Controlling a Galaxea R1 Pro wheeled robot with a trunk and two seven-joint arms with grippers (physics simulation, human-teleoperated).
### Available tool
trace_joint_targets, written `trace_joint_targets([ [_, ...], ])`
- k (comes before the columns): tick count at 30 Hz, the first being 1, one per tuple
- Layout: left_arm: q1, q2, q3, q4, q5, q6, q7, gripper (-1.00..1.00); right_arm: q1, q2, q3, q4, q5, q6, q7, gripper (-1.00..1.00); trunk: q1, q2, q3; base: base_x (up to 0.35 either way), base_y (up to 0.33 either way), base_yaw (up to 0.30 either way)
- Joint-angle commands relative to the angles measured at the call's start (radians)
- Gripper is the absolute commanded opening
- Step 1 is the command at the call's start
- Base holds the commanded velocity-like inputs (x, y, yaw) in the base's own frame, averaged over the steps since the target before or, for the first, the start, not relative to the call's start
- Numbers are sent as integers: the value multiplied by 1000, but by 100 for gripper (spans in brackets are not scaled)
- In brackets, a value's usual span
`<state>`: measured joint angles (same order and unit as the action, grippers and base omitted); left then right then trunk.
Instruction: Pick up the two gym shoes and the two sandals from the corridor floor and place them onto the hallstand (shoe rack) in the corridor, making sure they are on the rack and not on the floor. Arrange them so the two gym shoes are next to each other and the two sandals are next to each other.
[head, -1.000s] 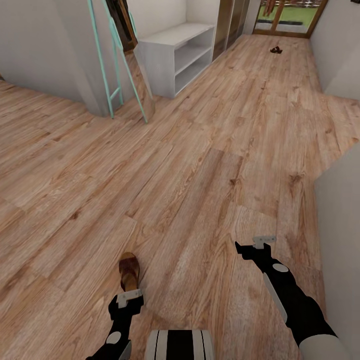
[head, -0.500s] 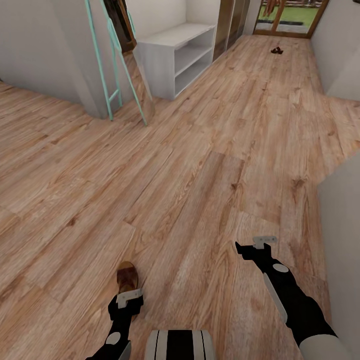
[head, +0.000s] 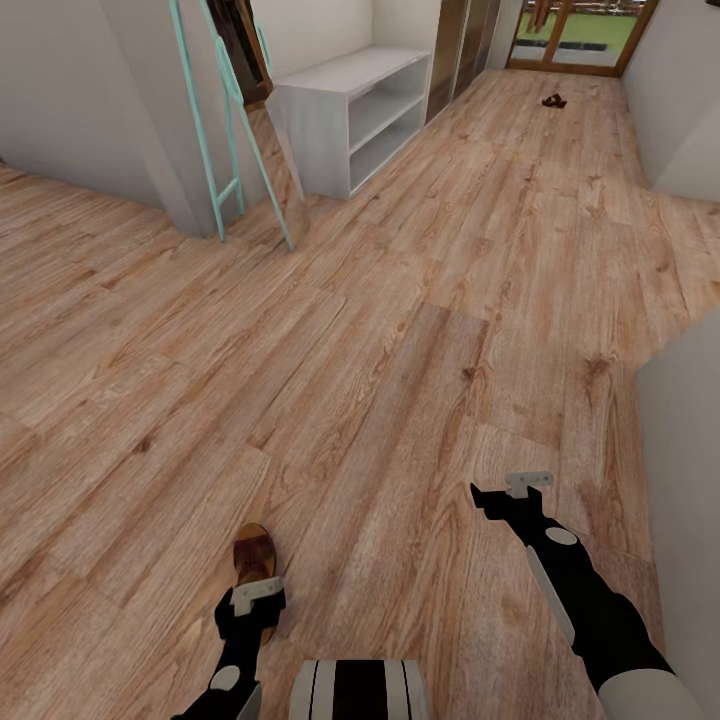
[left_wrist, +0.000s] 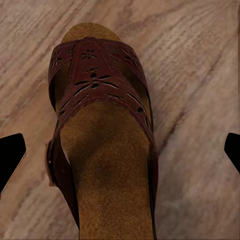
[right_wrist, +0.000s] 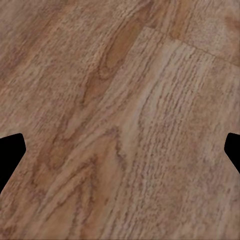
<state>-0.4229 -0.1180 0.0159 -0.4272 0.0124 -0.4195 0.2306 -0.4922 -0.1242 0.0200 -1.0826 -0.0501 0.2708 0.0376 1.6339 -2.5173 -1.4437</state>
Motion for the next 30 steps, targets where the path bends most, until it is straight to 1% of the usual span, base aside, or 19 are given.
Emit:
trace_joint_targets([
  [1, 0, 0, 1, 1, 1, -10, 1, 100, 0, -1, 1, -1, -5, 5, 0, 100, 0, 0, -1, 0, 0, 0],
  [3, 1, 0, 1, 2, 1, -24, 1, 100, 0, 0, 1, -2, -5, 5, 0, 100, 0, 0, -1, 0, 0, 0],
  [6, 2, 0, 1, 3, 1, -31, 1, 100, 0, 0, 1, -3, -5, 5, 0, 100, 1, -1, -15, 0, 0, 0],
  [19, 4, -1, 1, 12, 1, -40, 1, 100, 0, 0, 1, -4, -6, 4, 0, 100, 7, -4, -84, 0, 0, 2],
  [30, 4, -1, 1, 11, 1, -42, 1, 100, 0, 0, 1, -3, -6, 4, 0, 100, 12, -7, -143, 0, 0, 57],
])
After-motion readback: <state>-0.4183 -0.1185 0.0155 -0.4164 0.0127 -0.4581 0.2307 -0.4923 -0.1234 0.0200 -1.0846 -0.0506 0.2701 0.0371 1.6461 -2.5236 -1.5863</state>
